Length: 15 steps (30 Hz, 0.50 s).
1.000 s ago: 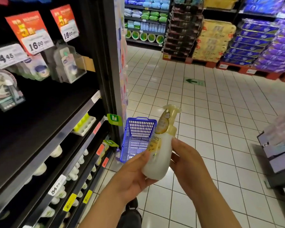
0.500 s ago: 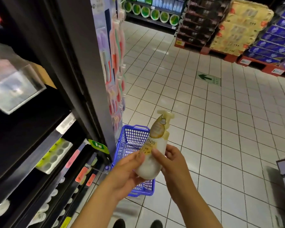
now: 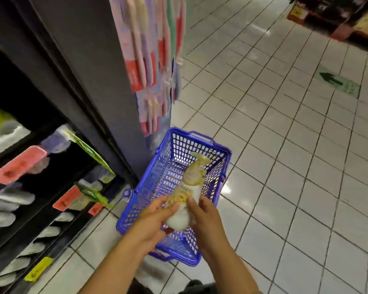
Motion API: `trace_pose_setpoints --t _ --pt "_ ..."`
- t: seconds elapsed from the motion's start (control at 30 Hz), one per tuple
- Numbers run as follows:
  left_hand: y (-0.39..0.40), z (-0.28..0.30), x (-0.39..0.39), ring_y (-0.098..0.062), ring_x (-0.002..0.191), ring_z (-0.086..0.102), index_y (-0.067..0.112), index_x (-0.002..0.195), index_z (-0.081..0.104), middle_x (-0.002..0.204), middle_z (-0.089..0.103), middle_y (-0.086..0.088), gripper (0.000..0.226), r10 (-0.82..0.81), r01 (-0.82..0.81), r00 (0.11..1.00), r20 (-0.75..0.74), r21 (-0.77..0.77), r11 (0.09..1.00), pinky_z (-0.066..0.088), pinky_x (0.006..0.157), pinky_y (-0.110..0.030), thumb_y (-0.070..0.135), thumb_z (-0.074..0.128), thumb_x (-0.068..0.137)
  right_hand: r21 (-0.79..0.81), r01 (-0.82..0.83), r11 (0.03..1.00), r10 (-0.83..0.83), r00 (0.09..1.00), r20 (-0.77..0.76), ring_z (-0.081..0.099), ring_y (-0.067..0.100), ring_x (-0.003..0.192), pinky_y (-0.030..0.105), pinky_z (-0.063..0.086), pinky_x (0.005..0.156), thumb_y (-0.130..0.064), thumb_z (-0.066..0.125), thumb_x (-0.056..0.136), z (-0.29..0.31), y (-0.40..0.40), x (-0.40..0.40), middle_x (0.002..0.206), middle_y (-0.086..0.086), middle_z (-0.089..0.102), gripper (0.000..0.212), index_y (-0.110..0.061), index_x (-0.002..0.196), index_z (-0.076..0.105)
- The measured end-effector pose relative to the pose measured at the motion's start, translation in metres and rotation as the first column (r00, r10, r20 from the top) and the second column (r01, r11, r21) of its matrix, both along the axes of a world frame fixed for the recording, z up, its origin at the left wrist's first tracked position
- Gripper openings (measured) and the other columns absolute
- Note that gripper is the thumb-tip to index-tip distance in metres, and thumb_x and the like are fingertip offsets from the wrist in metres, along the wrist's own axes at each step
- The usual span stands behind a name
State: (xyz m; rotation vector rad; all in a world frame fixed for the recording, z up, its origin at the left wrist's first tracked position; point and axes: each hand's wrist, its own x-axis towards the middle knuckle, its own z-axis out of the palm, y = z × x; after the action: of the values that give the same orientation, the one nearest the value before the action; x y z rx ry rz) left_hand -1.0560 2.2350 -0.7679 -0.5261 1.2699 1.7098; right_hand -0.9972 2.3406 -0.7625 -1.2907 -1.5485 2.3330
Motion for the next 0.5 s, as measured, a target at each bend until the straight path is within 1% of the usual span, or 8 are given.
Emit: trace_pose_setpoints --t 0.07,0.23,0.27,0.33,0.37,0.4,0.47,0.5 --pt "0.003 -0.054 -0.004 -0.019 0.069 0.064 0.011 0.104 0.058 0.087 0.068 -0.009 0.021 0.001 -0.001 1.000 -0.001 -0.048 0.999 0.046 0.042 -0.020 0.006 0.059 0.085 0.008 -0.005 1.000 0.005 0.999 0.054 0.061 0.039 0.106 0.054 0.046 0.096 -0.012 0.055 0.091 -0.056 0.001 -0.006 0.112 0.024 0.065 0.029 0.002 0.116 0.058" --pt "0.011 -0.189 -0.022 -0.017 0.052 0.065 0.009 0.097 0.056 0.068 0.069 -0.007 0.014 -0.016 0.016 1.000 -0.001 -0.097 0.995 0.046 0.038 -0.017 0.000 0.057 0.086 -0.016 0.001 1.000 0.001 0.994 0.108 0.062 0.042 0.101 0.054 0.049 0.091 -0.010 0.052 0.093 -0.199 0.004 -0.028 0.109 0.029 0.064 0.027 0.007 0.114 0.058" --pt "0.013 -0.217 -0.025 -0.019 0.053 0.066 0.008 0.097 0.056 0.067 0.070 -0.008 0.014 -0.020 0.020 1.000 0.004 -0.111 0.994 0.048 0.042 -0.019 -0.001 0.057 0.087 -0.032 0.014 0.999 -0.010 0.993 0.119 0.061 0.042 0.101 0.055 0.048 0.092 -0.008 0.051 0.094 -0.227 0.003 -0.032 0.111 0.031 0.063 0.028 0.009 0.115 0.056" --pt "0.016 -0.262 -0.031 -0.028 0.072 0.066 0.001 0.109 0.055 0.086 0.070 -0.017 0.023 -0.054 0.054 0.999 0.004 -0.148 0.987 0.050 0.064 -0.030 -0.001 0.057 0.087 -0.057 0.049 0.997 -0.039 0.987 0.158 0.060 0.044 0.104 0.056 0.046 0.095 -0.007 0.051 0.094 -0.278 0.003 -0.038 0.112 0.034 0.061 0.029 0.013 0.114 0.055" --pt "0.017 -0.281 -0.035 -0.030 0.080 0.063 0.000 0.115 0.053 0.096 0.066 -0.021 0.028 -0.077 0.076 0.997 -0.002 -0.168 0.983 0.047 0.072 -0.034 0.000 0.058 0.087 -0.064 0.068 0.996 -0.055 0.982 0.183 0.059 0.046 0.105 0.057 0.045 0.095 -0.008 0.051 0.094 -0.301 0.004 -0.041 0.113 0.034 0.061 0.030 0.014 0.113 0.055" --pt "0.019 -0.296 -0.036 -0.029 0.081 0.060 0.001 0.116 0.052 0.100 0.063 -0.021 0.030 -0.095 0.093 0.995 -0.005 -0.199 0.976 0.044 0.073 -0.034 0.002 0.059 0.087 -0.072 0.082 0.994 -0.066 0.977 0.202 0.059 0.046 0.106 0.057 0.044 0.096 -0.011 0.052 0.094 -0.320 0.003 -0.042 0.113 0.033 0.061 0.031 0.014 0.113 0.055" --pt "0.022 -0.329 -0.040 -0.024 0.073 0.057 0.002 0.116 0.053 0.091 0.062 -0.018 0.028 -0.128 0.131 0.991 0.030 -0.241 0.962 0.041 0.068 -0.030 0.006 0.057 0.089 -0.100 0.092 0.991 -0.066 0.971 0.231 0.059 0.045 0.105 0.057 0.043 0.097 -0.013 0.050 0.095 -0.356 0.000 -0.046 0.113 0.033 0.061 0.032 0.013 0.113 0.057" --pt "0.025 -0.341 -0.041 -0.023 0.067 0.059 0.003 0.110 0.055 0.082 0.063 -0.016 0.021 -0.153 0.162 0.987 0.054 -0.251 0.954 0.044 0.061 -0.027 0.007 0.056 0.090 -0.112 0.107 0.988 -0.076 0.965 0.252 0.059 0.045 0.106 0.057 0.043 0.097 -0.012 0.051 0.095 -0.371 0.000 -0.047 0.113 0.033 0.061 0.032 0.014 0.112 0.057"
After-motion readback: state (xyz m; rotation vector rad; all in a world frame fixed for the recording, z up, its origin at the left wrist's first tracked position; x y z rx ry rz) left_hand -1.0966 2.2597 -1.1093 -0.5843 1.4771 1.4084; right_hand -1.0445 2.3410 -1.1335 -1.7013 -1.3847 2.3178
